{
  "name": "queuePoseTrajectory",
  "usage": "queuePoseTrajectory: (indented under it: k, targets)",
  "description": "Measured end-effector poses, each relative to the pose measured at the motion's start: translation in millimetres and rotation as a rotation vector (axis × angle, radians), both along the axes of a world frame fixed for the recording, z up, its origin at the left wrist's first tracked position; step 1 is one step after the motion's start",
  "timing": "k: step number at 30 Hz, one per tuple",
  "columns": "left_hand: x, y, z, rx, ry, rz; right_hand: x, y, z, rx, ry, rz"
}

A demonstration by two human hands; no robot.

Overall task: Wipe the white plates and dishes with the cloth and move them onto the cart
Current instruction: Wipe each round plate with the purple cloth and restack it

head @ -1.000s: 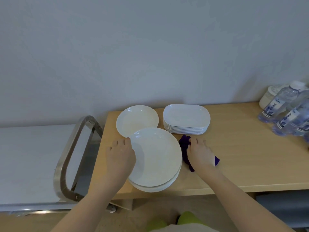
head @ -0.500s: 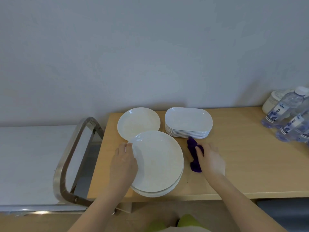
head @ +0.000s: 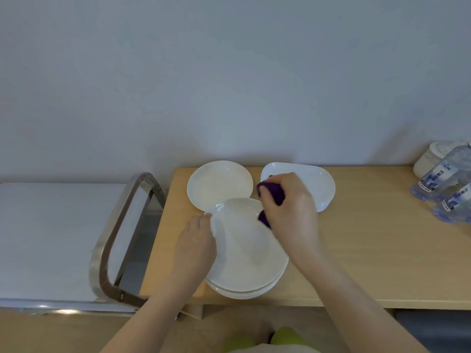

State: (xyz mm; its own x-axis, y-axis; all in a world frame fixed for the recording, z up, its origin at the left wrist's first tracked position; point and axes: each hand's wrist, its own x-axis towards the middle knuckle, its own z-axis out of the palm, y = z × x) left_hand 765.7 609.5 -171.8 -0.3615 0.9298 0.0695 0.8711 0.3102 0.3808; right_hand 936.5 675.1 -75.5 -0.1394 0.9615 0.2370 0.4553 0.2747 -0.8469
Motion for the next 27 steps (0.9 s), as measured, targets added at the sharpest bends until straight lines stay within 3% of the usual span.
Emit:
queuePoseTrajectory:
  k: [8,11,16,22,27]
  targets:
    - [-7,-1,-1,0.05,-0.072,-0.051,-54,-24,-64,0.2,-0.553,0.298]
    - [-12,-3,-3,0.043,-0.073,-0.051,-52,-21,-79,0.287,-0.642,0.318]
    - [-12,-5,-5,0.036,-0.129,-0.019,-50,-11,-104,-0.012,-0.825,0.159]
    - [-15,-5,-10,0.056,-0.22,-0.022,-66,-10,-116,-0.035,-0.851,0.211]
    - [-16,-6,-11,0.018,-0.262,-0.016,-68,-12,-120,0.055,-0.814,0.387]
